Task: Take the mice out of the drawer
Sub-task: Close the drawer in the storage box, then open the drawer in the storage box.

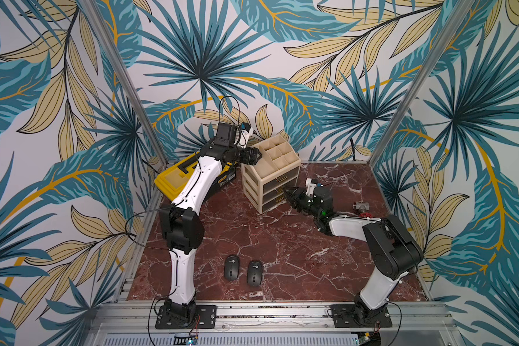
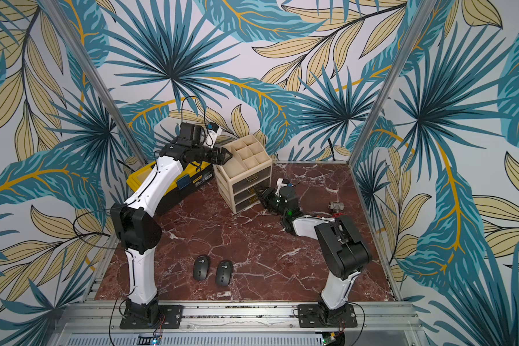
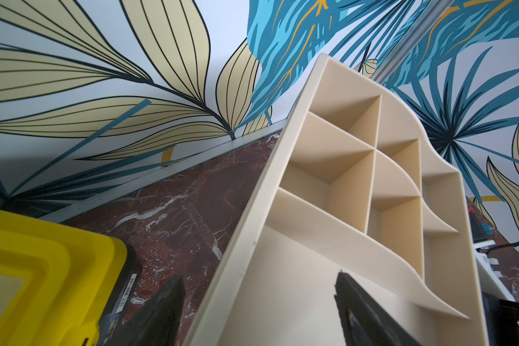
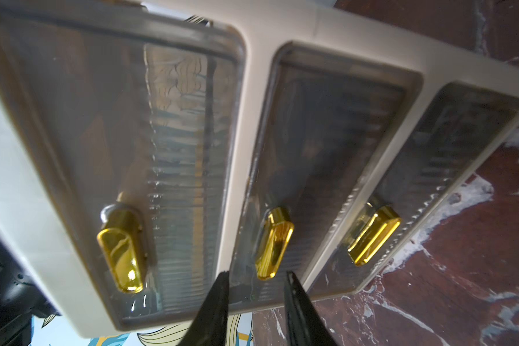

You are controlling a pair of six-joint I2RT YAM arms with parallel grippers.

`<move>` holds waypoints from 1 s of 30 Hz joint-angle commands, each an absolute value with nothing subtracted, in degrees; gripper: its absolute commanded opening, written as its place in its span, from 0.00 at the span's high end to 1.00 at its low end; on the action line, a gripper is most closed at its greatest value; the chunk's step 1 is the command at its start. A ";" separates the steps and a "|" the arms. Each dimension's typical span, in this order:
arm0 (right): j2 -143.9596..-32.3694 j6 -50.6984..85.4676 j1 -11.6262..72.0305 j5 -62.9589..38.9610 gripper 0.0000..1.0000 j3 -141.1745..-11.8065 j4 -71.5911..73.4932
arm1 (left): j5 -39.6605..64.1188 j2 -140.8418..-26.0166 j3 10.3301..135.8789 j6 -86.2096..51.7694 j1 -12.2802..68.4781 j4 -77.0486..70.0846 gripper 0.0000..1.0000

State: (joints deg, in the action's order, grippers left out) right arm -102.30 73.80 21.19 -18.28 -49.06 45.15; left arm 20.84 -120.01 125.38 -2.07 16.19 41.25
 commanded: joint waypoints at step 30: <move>-109.30 77.90 21.26 -19.40 0.74 -52.72 51.05 | 23.36 -118.38 123.84 -1.67 16.70 41.49 0.19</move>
